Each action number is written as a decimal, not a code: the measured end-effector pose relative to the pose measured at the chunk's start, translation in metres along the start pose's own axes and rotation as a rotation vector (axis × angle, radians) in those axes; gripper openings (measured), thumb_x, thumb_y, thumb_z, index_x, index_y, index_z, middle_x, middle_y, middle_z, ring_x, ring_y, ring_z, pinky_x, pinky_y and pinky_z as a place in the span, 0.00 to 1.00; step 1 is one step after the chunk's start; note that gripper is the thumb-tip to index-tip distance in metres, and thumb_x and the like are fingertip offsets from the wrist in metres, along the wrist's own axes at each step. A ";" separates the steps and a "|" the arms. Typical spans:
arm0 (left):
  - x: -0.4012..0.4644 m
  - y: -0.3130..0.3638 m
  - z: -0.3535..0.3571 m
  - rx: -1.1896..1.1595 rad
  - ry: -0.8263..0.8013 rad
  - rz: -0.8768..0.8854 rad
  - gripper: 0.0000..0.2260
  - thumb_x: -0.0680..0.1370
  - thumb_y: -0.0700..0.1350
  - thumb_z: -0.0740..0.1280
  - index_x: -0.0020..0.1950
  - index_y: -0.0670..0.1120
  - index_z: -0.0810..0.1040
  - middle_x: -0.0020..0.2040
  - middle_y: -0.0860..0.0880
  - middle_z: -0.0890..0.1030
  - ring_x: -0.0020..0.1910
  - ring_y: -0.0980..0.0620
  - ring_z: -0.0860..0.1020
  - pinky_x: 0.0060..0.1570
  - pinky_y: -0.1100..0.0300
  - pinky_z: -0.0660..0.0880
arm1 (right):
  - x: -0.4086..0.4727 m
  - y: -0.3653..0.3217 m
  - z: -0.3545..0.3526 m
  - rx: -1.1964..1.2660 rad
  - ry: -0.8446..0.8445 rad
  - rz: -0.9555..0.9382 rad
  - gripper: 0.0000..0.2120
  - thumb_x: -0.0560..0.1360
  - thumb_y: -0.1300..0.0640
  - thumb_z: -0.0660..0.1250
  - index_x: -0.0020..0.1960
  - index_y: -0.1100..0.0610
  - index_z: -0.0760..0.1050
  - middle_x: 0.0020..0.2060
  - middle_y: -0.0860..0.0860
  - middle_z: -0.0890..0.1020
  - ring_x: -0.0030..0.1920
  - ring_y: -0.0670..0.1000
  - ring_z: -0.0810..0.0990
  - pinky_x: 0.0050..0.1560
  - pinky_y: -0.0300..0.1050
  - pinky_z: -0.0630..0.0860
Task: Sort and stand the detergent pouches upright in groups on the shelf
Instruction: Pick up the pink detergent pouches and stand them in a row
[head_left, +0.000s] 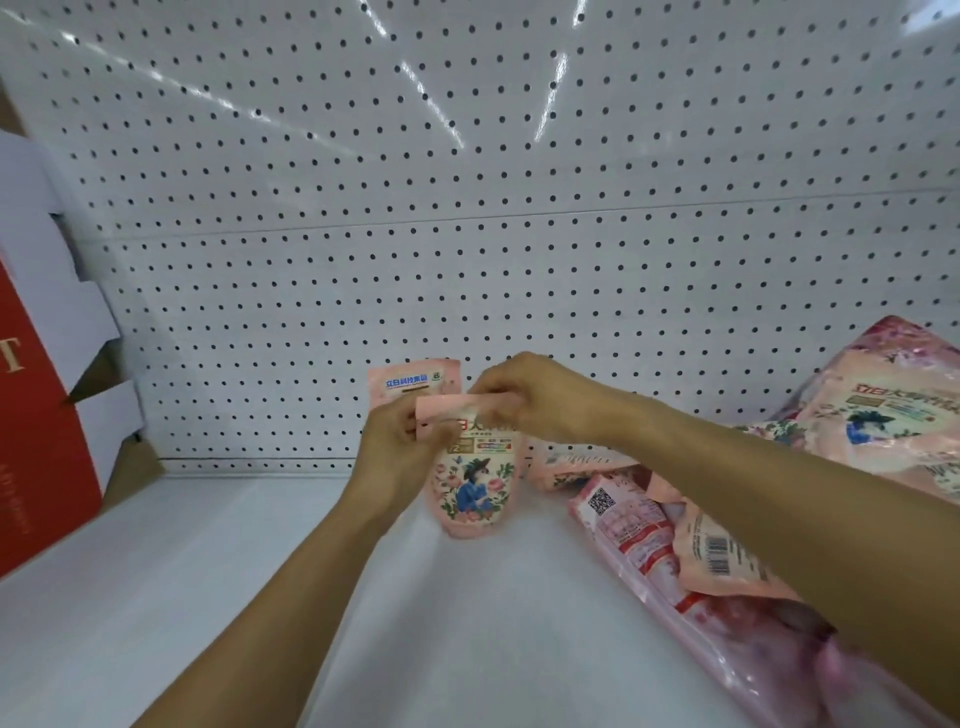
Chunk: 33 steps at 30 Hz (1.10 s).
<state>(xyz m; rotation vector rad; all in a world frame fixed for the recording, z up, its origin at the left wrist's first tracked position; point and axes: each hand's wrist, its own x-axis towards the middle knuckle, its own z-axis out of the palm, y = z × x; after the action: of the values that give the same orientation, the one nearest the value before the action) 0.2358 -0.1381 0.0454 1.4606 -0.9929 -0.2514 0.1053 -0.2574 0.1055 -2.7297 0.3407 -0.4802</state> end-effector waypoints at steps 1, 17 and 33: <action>0.002 -0.004 -0.004 -0.008 0.036 -0.022 0.13 0.74 0.33 0.72 0.47 0.52 0.81 0.45 0.52 0.85 0.45 0.50 0.85 0.41 0.58 0.82 | -0.009 0.007 -0.008 -0.014 -0.056 0.045 0.14 0.75 0.55 0.69 0.59 0.55 0.77 0.50 0.50 0.80 0.49 0.49 0.78 0.46 0.42 0.74; 0.007 -0.026 -0.037 0.068 0.338 -0.093 0.16 0.77 0.38 0.70 0.63 0.47 0.73 0.53 0.49 0.82 0.49 0.50 0.81 0.42 0.58 0.78 | -0.016 0.058 -0.030 -0.465 0.155 0.242 0.08 0.73 0.59 0.64 0.36 0.55 0.72 0.36 0.50 0.79 0.38 0.55 0.78 0.34 0.42 0.67; -0.045 0.032 0.074 0.269 -0.275 0.223 0.07 0.77 0.43 0.70 0.47 0.57 0.79 0.46 0.60 0.82 0.46 0.65 0.78 0.45 0.73 0.73 | -0.097 0.057 -0.083 -0.300 0.000 0.327 0.24 0.76 0.47 0.67 0.70 0.45 0.68 0.65 0.46 0.74 0.62 0.48 0.74 0.61 0.49 0.73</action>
<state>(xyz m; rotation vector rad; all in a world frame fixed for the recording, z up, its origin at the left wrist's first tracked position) 0.1449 -0.1539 0.0422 1.5670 -1.4470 -0.1627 -0.0240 -0.3060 0.1300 -2.8734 0.9065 -0.3615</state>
